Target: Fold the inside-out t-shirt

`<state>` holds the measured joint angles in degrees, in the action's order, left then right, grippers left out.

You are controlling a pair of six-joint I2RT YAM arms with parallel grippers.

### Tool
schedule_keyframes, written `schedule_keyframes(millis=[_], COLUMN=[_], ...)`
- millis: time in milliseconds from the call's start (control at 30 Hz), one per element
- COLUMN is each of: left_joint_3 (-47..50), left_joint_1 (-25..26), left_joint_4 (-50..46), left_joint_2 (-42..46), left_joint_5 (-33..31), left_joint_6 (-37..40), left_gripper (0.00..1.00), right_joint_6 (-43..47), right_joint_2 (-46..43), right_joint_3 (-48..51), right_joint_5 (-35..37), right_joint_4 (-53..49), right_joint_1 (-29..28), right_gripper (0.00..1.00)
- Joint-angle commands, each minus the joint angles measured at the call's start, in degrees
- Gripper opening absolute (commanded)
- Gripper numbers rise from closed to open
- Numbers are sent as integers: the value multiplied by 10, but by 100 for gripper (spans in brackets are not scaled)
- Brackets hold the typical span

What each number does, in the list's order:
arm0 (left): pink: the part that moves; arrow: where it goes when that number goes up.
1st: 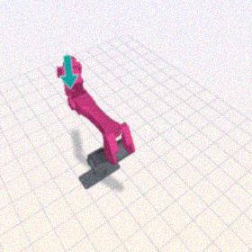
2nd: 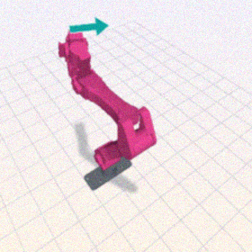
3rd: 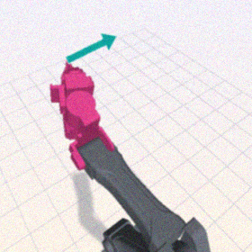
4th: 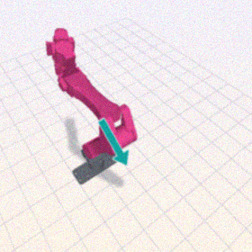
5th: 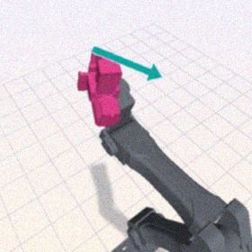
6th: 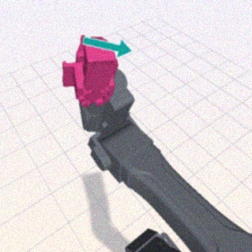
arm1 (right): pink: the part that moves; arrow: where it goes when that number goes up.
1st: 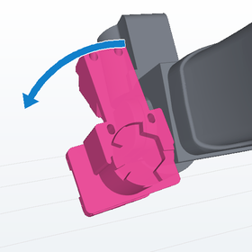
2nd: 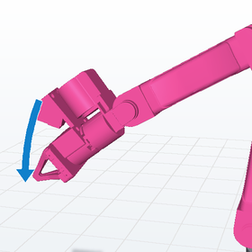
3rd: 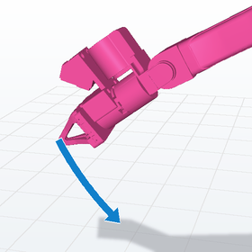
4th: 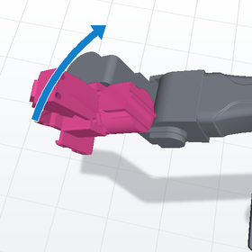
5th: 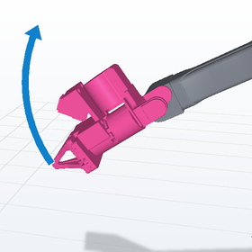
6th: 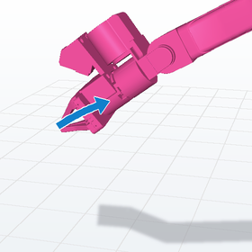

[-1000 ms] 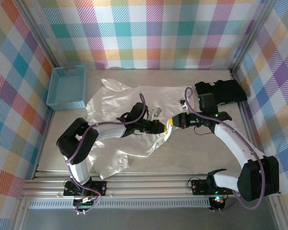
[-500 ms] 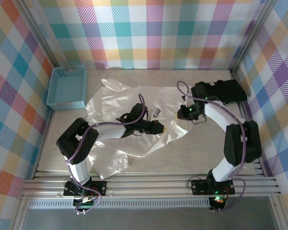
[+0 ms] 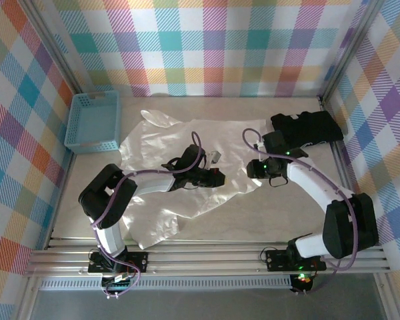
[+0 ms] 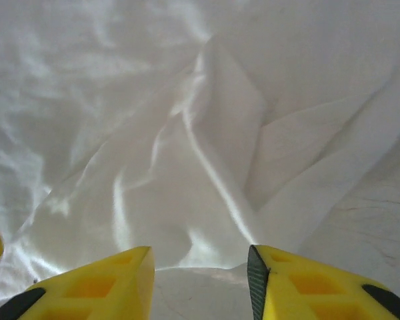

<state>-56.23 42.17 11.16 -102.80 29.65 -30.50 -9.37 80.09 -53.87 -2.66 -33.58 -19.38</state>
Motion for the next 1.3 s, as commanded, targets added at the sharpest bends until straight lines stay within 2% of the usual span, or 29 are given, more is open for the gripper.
schedule_keyframes(millis=[0,133,233,433,533,633,667,700,900,1067,1100,1167,1267], left_joint_3=[-22,-45,-67,-77,-62,-55,-49,-42,-5,0,0,-1,-5], left_joint_1=[-4,-1,7,23,29,35,36,35,35,35,35,34,35], left_joint_4=[-41,-72,-90,-110,-110,-110,-106,-100,-75,-76,-76,-75,-76], left_joint_2=[-17,-45,-69,-96,-99,-105,-104,-101,-71,-62,-61,-62,-63], left_joint_5=[-54,-66,-67,-91,-100,-96,-100,-103,-125,-127,-126,-126,-126], left_joint_6=[20,41,62,79,88,100,101,101,105,108,107,106,105], left_gripper=[13,30,38,41,36,15,5,0,0,0,0,0,0], right_joint_6=[21,34,43,49,57,61,65,69,101,94,90,87,100], right_joint_2=[41,106,136,205,234,249,253,256,255,256,252,225,174], right_joint_3=[-9,-53,-69,-96,-118,-141,-151,-158,-183,-204,-208,-196,-148], right_joint_5=[-2,32,47,56,70,110,132,152,268,301,290,222,153], right_joint_4=[38,40,47,56,42,21,10,1,-35,-66,-74,-67,-39], right_joint_1=[-17,-25,-26,-26,-27,-26,-25,-26,-14,-1,-1,-10,-44], right_gripper=[45,48,52,57,56,49,46,43,32,26,24,24,33])
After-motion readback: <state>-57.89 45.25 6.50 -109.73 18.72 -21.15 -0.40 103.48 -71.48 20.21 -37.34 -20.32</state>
